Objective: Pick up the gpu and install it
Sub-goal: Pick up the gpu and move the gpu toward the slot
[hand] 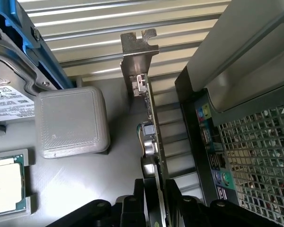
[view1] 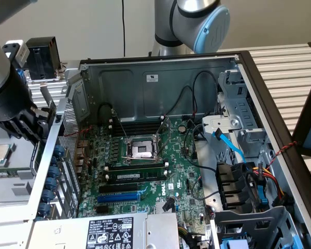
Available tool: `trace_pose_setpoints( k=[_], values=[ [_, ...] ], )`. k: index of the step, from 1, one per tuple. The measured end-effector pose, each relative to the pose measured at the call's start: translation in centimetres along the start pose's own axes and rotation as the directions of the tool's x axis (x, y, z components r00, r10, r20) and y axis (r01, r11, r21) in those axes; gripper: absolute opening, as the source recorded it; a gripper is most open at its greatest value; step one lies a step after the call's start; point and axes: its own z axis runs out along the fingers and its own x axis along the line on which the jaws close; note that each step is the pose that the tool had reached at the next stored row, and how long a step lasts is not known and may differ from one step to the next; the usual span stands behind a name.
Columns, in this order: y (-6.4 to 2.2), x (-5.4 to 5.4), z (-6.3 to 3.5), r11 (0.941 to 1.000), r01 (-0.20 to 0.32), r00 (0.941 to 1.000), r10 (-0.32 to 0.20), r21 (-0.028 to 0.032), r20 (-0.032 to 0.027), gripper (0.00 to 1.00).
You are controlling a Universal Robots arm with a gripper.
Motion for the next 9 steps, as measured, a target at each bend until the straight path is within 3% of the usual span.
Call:
trace_pose_setpoints(
  k=[5, 9],
  values=[
    [0.0, -0.04, -0.24, 1.0, -0.002, 1.0, 0.002, -0.0065, -0.0029, 0.3],
    [0.1, -0.12, -0.87, 1.0, -0.003, 1.0, 0.003, -0.0077, -0.0079, 0.3]
  ],
)
